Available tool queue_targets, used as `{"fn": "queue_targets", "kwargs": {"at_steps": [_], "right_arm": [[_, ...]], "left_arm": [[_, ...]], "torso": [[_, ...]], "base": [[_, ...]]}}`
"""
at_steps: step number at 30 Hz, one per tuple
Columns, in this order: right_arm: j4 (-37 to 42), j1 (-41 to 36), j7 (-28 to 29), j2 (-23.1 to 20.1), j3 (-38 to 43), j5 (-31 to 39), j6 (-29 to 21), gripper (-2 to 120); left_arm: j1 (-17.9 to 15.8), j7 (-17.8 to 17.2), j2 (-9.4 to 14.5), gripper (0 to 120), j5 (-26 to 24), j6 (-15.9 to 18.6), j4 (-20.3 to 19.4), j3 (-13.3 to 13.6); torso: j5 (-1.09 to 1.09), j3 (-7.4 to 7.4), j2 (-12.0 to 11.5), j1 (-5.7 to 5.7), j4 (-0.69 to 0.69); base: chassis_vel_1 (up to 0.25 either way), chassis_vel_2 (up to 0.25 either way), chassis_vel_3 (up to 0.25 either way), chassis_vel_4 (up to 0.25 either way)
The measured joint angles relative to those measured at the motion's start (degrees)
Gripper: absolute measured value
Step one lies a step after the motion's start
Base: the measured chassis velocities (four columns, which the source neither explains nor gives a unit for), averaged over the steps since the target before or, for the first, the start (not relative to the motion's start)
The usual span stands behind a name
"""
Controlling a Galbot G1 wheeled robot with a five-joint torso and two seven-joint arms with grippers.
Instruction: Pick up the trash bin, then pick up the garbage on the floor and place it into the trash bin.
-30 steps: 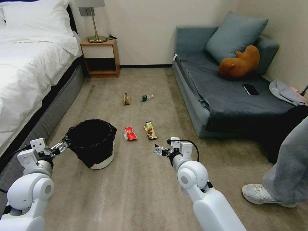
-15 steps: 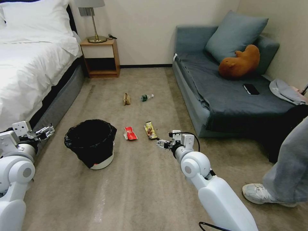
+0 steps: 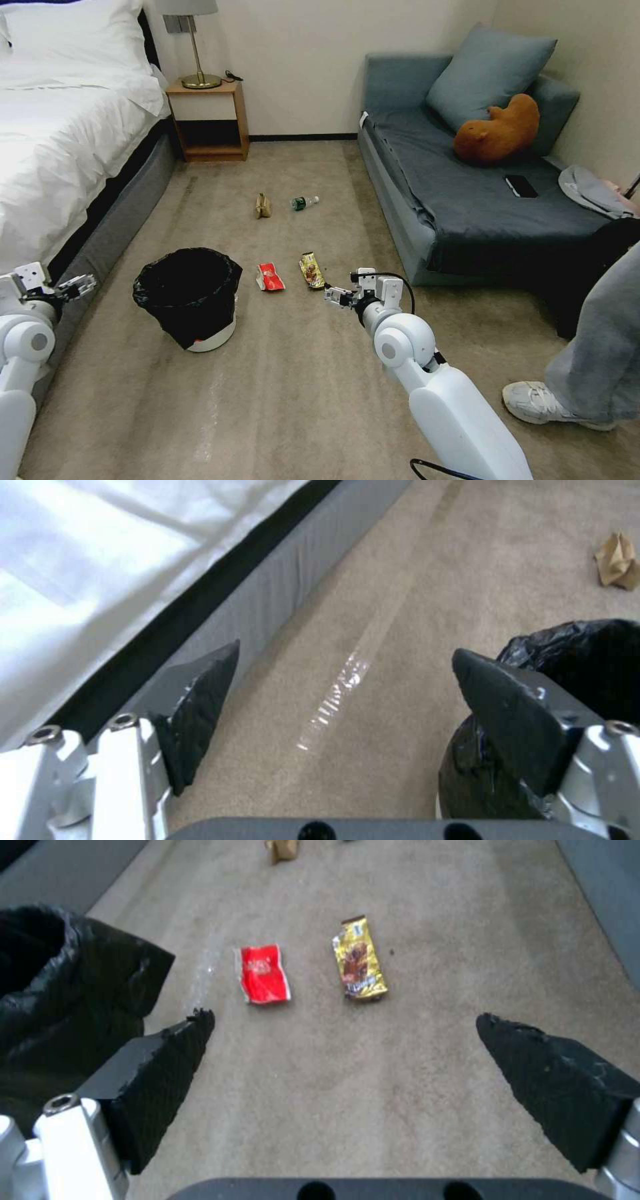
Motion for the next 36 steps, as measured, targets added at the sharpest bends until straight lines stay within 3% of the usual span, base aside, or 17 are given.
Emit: {"fn": "queue_targets", "kwargs": {"at_steps": [9,17,19,25,36], "right_arm": [[-0.47,-0.62,-0.87,0.02,0.59,-1.28,0.74,100],[-0.96,-0.63,-1.33,0.11,0.99,-1.79,1.32,100],[-1.31,-0.51,-1.82,0.52,0.93,-2.24,1.74,100],[-1.77,-0.85,-2.71,0.67,0.72,-3.37,2.41,100],[-2.58,-1.27,-3.26,0.97,1.49,-4.01,3.26,100]], "left_arm": [[-0.85,1.20,1.73,98,0.22,0.03,-1.50,1.12],[-1.49,1.37,2.96,99,0.38,0.61,-2.03,1.96],[-3.96,1.67,4.42,99,0.17,1.41,1.77,4.05],[-7.73,2.87,5.63,98,0.71,1.55,5.22,8.22],[-14.40,6.47,3.56,98,6.52,0.91,11.63,18.45]], "torso": [[0.03,0.00,0.00,0.00,-0.01],[0.03,0.00,0.00,0.00,-0.01],[0.02,0.00,0.00,0.00,0.00],[0.03,0.00,0.00,0.00,-0.01],[0.03,0.00,0.00,0.00,-0.01]], "base": [[0.000,0.000,0.000,0.000],[0.000,0.000,0.000,0.000],[0.000,0.000,0.000,0.000],[0.000,0.000,0.000,0.000],[0.000,0.000,0.000,0.000]]}}
